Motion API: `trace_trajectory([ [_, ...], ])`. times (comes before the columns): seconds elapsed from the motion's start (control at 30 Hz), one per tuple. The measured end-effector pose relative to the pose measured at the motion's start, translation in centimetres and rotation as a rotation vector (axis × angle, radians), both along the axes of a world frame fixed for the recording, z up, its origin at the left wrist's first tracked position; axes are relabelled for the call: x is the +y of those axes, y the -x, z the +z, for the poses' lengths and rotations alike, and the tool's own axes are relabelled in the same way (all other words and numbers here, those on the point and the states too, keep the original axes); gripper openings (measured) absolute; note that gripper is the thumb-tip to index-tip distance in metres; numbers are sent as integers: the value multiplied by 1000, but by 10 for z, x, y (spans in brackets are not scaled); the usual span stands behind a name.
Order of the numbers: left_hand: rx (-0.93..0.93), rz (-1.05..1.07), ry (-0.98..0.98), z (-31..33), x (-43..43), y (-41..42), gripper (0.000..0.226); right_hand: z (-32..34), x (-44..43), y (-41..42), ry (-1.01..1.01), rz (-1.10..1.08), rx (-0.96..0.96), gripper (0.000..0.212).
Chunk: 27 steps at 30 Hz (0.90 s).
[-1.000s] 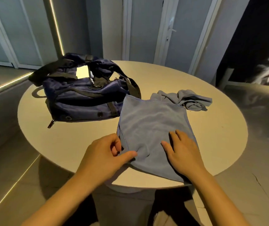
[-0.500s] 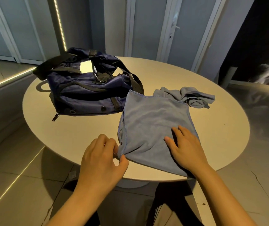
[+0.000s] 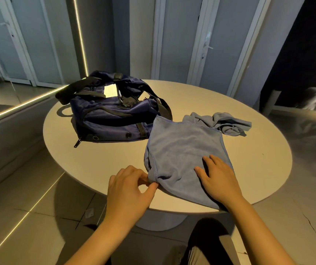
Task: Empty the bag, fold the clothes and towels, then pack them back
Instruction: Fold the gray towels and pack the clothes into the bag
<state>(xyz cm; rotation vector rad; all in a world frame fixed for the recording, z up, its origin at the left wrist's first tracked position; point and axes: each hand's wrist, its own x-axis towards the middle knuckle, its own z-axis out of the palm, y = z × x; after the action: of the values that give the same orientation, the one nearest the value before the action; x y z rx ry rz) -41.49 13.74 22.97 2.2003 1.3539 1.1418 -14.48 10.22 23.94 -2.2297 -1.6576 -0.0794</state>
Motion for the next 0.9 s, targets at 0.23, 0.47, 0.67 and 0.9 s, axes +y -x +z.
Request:
trace_trajectory([
  [0.23, -120, 62, -36, 2, -16, -14, 39, -4, 3, -1, -41, -2, 3, 39],
  [0.47, -150, 143, -106, 2, -16, -20, 15, -1, 2, 0, -28, 10, 28, 39],
  [0.67, -202, 121, -53, 9, -8, 5, 10, -1, 3, -1, -21, 21, 14, 43],
  [0.9, -348, 35, 452, 36, 13, 40, 17, -1, 1, 0, -45, 24, 22, 39],
])
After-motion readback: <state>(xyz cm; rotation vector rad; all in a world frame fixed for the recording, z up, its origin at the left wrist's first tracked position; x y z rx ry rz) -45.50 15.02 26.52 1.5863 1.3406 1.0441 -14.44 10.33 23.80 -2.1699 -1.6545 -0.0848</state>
